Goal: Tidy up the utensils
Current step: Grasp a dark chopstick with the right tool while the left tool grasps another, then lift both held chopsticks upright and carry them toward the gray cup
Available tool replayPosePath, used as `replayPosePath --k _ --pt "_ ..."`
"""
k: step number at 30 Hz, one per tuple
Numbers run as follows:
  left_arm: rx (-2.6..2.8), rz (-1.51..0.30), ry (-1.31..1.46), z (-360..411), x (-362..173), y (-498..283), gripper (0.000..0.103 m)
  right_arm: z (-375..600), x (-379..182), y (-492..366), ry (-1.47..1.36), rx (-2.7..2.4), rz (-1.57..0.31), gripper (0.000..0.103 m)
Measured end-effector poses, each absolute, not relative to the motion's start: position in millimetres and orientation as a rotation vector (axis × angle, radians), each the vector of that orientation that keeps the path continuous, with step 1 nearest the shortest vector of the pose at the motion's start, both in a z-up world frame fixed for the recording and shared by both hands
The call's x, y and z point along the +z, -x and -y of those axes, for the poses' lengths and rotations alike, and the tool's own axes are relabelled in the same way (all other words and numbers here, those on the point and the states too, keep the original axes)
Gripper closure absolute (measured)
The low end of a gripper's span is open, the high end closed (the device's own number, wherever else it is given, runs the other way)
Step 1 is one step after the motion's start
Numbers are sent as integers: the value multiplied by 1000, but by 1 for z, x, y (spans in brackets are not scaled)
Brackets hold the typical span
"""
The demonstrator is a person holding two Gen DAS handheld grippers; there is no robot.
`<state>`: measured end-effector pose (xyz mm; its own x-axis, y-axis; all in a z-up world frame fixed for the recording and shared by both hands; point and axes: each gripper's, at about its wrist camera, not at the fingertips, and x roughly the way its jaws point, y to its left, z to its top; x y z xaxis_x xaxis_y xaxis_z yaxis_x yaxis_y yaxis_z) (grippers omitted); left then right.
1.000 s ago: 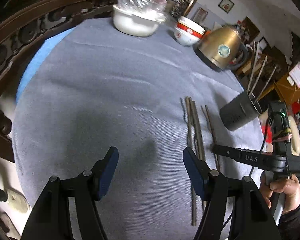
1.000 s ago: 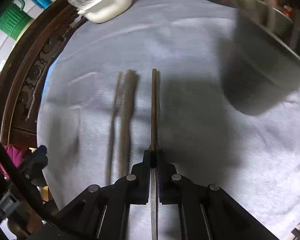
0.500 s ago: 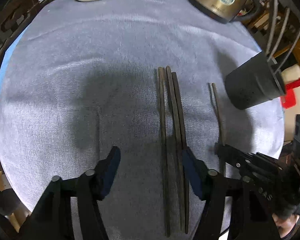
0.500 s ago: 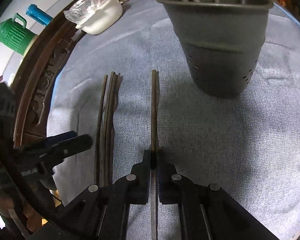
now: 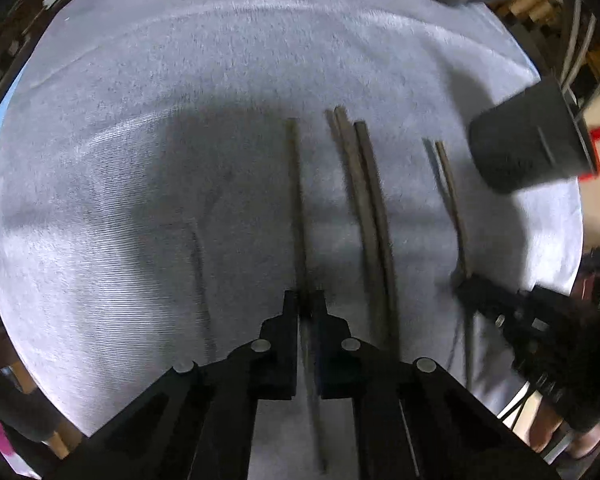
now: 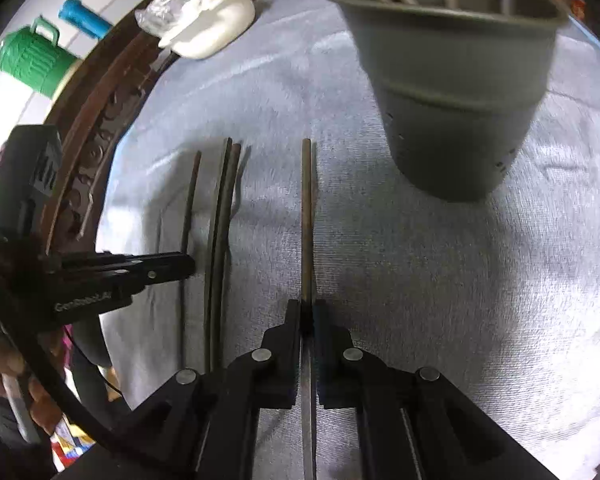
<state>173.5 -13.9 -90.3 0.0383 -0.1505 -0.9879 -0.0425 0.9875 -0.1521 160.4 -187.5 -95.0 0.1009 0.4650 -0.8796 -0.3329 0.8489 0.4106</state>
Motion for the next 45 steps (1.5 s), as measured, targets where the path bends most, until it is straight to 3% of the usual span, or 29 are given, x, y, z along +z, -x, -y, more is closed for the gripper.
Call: replayPosePath --k 7,19,29,45 --pt "-142 -1618 38 6 -94 -183 96 160 -91 -173 42 554 -1442 95" --pt "-172 -1606 5 22 -91 -186 96 118 -90 -190 252 512 -1557 94" --pt "-214 -1530 194 -21 -86 -163 98 108 -81 -172 261 474 -1472 97" --pt "-149 -1167 428 -79 -24 -107 98 137 -21 -110 82 564 -1204 97"
